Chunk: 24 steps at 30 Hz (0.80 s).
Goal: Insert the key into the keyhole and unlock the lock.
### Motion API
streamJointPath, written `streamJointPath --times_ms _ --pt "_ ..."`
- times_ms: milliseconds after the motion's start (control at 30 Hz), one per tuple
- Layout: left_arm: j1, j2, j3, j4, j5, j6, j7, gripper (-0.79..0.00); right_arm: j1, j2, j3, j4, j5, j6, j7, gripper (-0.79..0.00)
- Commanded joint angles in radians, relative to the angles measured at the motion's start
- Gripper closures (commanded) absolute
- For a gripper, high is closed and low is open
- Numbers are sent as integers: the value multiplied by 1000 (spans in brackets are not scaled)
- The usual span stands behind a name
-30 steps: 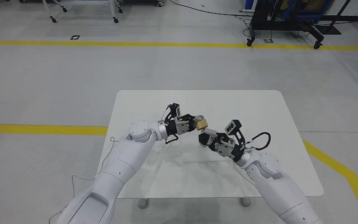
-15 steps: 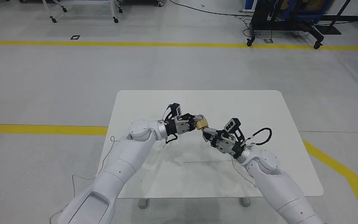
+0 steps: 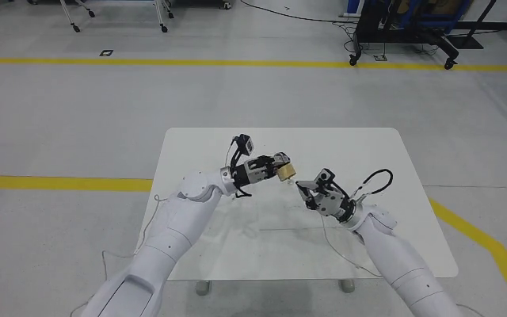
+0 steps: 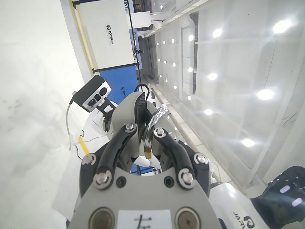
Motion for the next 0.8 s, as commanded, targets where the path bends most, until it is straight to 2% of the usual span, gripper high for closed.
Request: streamJointPath --times_ms 0,33,67,100,133,167,200,400,533,633,767 --pt "11 2 -8 -14 -4 -19 12 0 13 -2 -3 27 -5 -3 19 0" --pt "15 3 -13 -18 -4 -23 17 0 16 -3 -4 32 -9 -8 29 -65" --pt "17 3 -15 -22 -2 -23 19 0 18 -3 -4 36 -20 -16 41 -237" --pt "19 4 -17 -24 0 -21 20 0 18 -3 -1 41 -31 -30 43 -329" --pt "20 5 -18 -26 6 -19 24 0 16 -3 3 40 -41 -46 43 -471" --pt "20 6 -17 -27 23 -19 31 0 11 -2 9 36 -54 -65 44 -680" --pt "19 7 -16 -27 46 -19 44 0 5 0 18 31 -71 -89 41 -773" --pt "17 12 11 -40 225 -2 147 0 -99 29 137 -69 -219 -256 -80 -785" --pt "22 13 36 -55 343 16 217 0 -253 55 279 -204 -307 -364 -183 -785" --pt "20 13 55 -56 404 62 240 0 -285 58 304 -228 -321 -380 -207 -785" --pt "22 12 52 -62 400 67 259 0 -285 58 304 -228 -321 -380 -207 -785"
